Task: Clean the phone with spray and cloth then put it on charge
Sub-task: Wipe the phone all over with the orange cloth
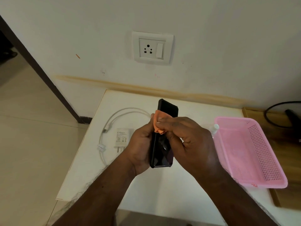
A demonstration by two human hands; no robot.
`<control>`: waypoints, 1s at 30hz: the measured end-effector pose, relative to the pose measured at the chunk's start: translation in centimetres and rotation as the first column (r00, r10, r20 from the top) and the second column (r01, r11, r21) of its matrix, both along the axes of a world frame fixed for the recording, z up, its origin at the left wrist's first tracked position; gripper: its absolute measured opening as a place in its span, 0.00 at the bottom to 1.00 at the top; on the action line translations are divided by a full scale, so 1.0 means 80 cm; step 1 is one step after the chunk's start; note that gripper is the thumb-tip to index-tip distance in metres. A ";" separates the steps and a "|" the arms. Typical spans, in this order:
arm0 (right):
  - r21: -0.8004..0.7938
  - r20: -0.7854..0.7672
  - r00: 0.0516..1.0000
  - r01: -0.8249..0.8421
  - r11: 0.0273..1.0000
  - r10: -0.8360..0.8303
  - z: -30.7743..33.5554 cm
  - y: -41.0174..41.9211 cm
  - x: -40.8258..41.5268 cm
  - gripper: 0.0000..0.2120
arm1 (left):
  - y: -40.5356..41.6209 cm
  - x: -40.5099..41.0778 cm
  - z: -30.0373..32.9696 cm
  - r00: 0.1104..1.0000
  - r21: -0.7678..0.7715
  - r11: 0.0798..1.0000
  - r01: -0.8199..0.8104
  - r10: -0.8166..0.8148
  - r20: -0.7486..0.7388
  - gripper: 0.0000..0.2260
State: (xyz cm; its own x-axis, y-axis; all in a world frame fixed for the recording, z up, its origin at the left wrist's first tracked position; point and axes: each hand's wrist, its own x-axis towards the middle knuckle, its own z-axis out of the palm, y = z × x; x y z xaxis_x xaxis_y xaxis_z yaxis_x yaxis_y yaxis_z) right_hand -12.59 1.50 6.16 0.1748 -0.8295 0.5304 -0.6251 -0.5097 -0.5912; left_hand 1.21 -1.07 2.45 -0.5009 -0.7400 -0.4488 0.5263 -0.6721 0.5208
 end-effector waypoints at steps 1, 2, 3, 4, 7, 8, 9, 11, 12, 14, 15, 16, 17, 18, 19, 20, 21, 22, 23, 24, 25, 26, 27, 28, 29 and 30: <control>0.003 -0.011 1.000 -0.007 1.000 0.007 0.001 0.001 0.001 0.15 | -0.001 0.001 0.000 1.000 -0.004 1.000 -0.017 0.017 -0.009 0.27; 0.011 -0.032 0.999 -0.013 1.000 0.013 0.001 0.001 0.001 0.15 | -0.001 0.001 -0.001 0.999 -0.006 0.999 -0.036 0.036 -0.019 0.27; 0.023 -0.056 0.998 -0.019 1.000 0.020 0.001 0.002 0.002 0.16 | -0.002 0.001 -0.001 0.999 -0.008 0.999 -0.047 0.047 -0.018 0.28; 0.038 -0.075 0.997 -0.029 0.999 0.031 0.001 0.003 0.002 0.16 | -0.003 0.002 -0.001 0.998 -0.010 0.998 -0.056 0.055 -0.011 0.28; 0.071 -0.106 0.990 -0.088 0.994 0.095 0.000 0.006 0.004 0.17 | -0.005 0.005 -0.002 0.996 -0.024 0.997 -0.068 0.069 0.053 0.27; 0.078 -0.115 0.987 -0.105 0.991 0.113 0.000 0.007 0.005 0.16 | -0.006 0.006 -0.002 0.995 -0.023 0.997 -0.074 0.075 0.061 0.27; 0.085 -0.122 0.984 -0.116 0.990 0.126 0.000 0.008 0.006 0.15 | -0.007 0.007 -0.003 0.994 -0.020 0.996 -0.090 0.091 0.061 0.27; 0.102 -0.126 0.980 -0.144 0.984 0.156 0.000 0.009 0.007 0.11 | -0.009 0.009 -0.005 0.991 -0.016 0.991 -0.130 0.130 0.041 0.28; 0.111 -0.128 0.976 -0.162 0.981 0.176 0.001 0.009 0.006 0.11 | -0.010 0.010 -0.005 0.990 -0.011 0.990 -0.140 0.140 0.027 0.29; 0.129 -0.140 0.966 -0.202 0.971 0.220 0.002 0.010 0.004 0.11 | -0.011 0.011 -0.003 0.991 0.008 0.991 -0.134 0.134 0.024 0.30; 0.142 -0.147 0.959 -0.221 0.965 0.241 0.003 0.010 0.003 0.11 | -0.011 0.012 -0.002 0.991 0.012 0.991 -0.131 0.131 0.031 0.30; 0.157 -0.154 0.952 -0.240 0.958 0.264 0.004 0.010 0.002 0.11 | -0.012 0.012 -0.003 0.990 0.004 0.991 -0.135 0.134 0.049 0.30; 0.171 -0.156 0.945 -0.259 0.950 0.286 0.004 0.011 0.002 0.10 | -0.012 0.012 -0.003 0.986 -0.012 0.988 -0.151 0.152 0.068 0.30; 0.183 -0.154 0.939 -0.279 0.943 0.308 0.005 0.011 0.002 0.10 | -0.012 0.012 -0.003 0.981 -0.025 0.983 -0.180 0.181 0.072 0.30; 0.192 -0.150 0.932 -0.299 0.935 0.329 0.005 0.012 0.002 0.09 | -0.013 0.011 -0.004 0.975 -0.029 0.977 -0.210 0.212 0.060 0.29; 0.201 -0.148 0.926 -0.317 0.927 0.348 0.006 0.013 0.002 0.09 | -0.013 0.011 -0.004 0.971 -0.026 0.972 -0.232 0.233 0.046 0.29; 0.208 -0.147 0.920 -0.331 0.920 0.364 0.006 0.013 0.002 0.09 | -0.013 0.010 -0.004 0.969 -0.020 0.969 -0.245 0.245 0.041 0.30; 0.216 -0.149 0.915 -0.341 0.915 0.376 0.006 0.013 0.002 0.09 | -0.014 0.010 -0.003 0.967 -0.013 0.968 -0.250 0.250 0.041 0.31; 0.223 -0.150 0.911 -0.347 0.911 0.384 0.006 0.014 0.001 0.09 | -0.014 0.009 -0.003 0.967 -0.007 0.967 -0.253 0.253 0.038 0.32; 0.235 -0.146 0.908 -0.354 0.905 0.393 0.006 0.014 0.001 0.09 | -0.014 0.009 -0.004 0.966 -0.005 0.967 -0.256 0.256 0.033 0.33; 0.251 -0.137 0.905 -0.361 0.898 0.403 0.006 0.014 0.000 0.09 | -0.014 0.009 -0.004 0.965 -0.006 0.965 -0.261 0.261 0.028 0.34; 0.268 -0.130 0.901 -0.370 0.889 0.414 0.006 0.013 -0.002 0.09 | -0.014 0.009 -0.005 0.963 -0.010 0.964 -0.267 0.267 0.024 0.34; 0.280 -0.132 0.895 -0.378 0.882 0.426 0.006 0.013 -0.003 0.09 | -0.015 0.010 -0.006 0.963 -0.016 0.963 -0.270 0.270 0.021 0.34; 0.292 -0.141 0.889 -0.384 0.876 0.437 0.005 0.013 -0.003 0.10 | -0.015 0.011 -0.007 0.963 -0.025 0.963 -0.268 0.268 0.017 0.34; 0.305 -0.151 0.883 -0.386 0.871 0.444 0.005 0.013 -0.004 0.10 | -0.016 0.012 -0.008 0.964 -0.034 0.964 -0.264 0.264 0.013 0.34; 0.321 -0.158 0.882 -0.379 0.868 0.443 0.004 0.013 -0.006 0.09 | -0.017 0.013 -0.009 0.966 -0.045 0.965 -0.260 0.260 0.007 0.34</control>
State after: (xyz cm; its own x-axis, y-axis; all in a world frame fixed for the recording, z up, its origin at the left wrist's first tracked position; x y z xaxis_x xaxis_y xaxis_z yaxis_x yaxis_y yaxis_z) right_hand -13.06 2.54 6.50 0.6166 -0.7610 0.2020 -0.5234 -0.5878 -0.6169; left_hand 2.21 -2.40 1.73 -0.2831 -0.8628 -0.4189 0.6730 -0.4899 0.5541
